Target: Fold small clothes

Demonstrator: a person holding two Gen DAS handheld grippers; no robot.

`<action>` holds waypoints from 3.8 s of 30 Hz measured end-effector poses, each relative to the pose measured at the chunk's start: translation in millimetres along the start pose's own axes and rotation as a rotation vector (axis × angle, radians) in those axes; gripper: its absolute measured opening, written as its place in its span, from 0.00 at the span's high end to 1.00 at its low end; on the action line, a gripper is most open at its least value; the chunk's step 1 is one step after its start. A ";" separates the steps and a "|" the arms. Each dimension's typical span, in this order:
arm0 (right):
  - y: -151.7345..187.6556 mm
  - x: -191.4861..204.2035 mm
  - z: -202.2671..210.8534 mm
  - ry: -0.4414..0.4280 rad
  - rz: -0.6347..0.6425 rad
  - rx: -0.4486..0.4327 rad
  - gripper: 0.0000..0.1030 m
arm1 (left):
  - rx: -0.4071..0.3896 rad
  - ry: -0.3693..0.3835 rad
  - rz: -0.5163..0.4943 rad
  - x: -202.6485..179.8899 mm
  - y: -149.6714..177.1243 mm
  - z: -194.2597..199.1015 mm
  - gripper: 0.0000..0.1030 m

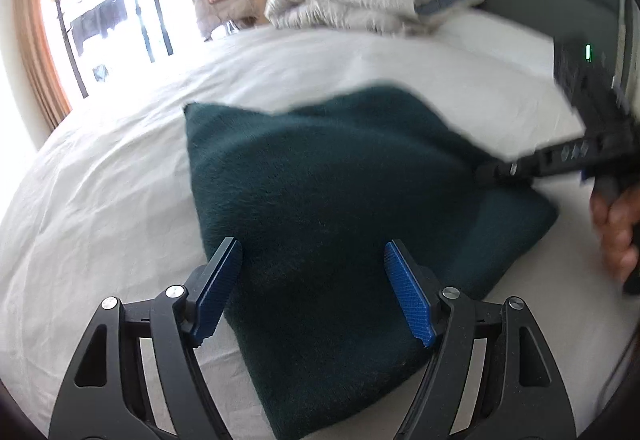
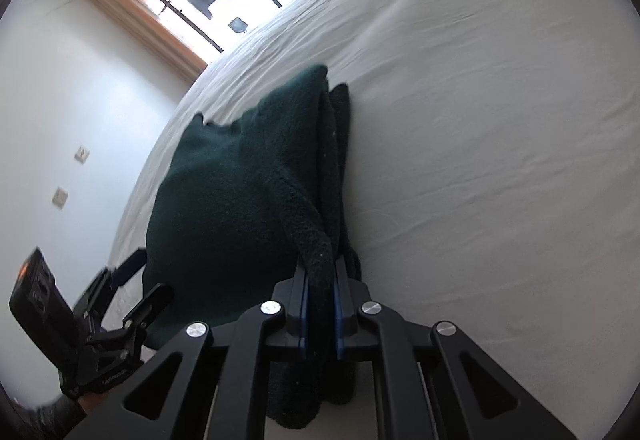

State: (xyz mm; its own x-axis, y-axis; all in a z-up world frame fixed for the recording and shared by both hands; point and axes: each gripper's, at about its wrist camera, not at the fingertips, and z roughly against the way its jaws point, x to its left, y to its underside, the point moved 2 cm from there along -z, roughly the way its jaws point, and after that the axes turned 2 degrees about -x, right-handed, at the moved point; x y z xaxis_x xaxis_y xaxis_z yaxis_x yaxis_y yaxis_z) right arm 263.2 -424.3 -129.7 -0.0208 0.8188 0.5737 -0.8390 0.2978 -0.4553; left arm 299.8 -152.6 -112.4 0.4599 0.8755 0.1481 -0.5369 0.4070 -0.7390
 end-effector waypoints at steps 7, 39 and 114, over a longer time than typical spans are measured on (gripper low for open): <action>2.5 20.5 28.5 0.211 0.024 -0.042 0.41 | 0.000 0.028 -0.041 1.9 14.2 -1.1 0.23; -73.9 137.6 -66.7 -0.252 0.167 0.087 0.41 | -0.031 0.073 0.042 8.1 23.8 -8.2 0.19; 126.9 310.6 -40.2 0.032 0.379 0.031 0.74 | -0.022 0.130 0.568 218.3 138.4 216.7 0.59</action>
State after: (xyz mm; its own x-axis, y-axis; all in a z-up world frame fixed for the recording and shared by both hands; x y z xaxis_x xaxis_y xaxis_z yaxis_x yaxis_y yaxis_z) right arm 172.2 -112.5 -36.7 -0.3160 0.8829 0.3473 -0.7913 -0.0434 -0.6098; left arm 172.5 151.2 -39.9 0.1878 0.9151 -0.3568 -0.7108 -0.1241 -0.6924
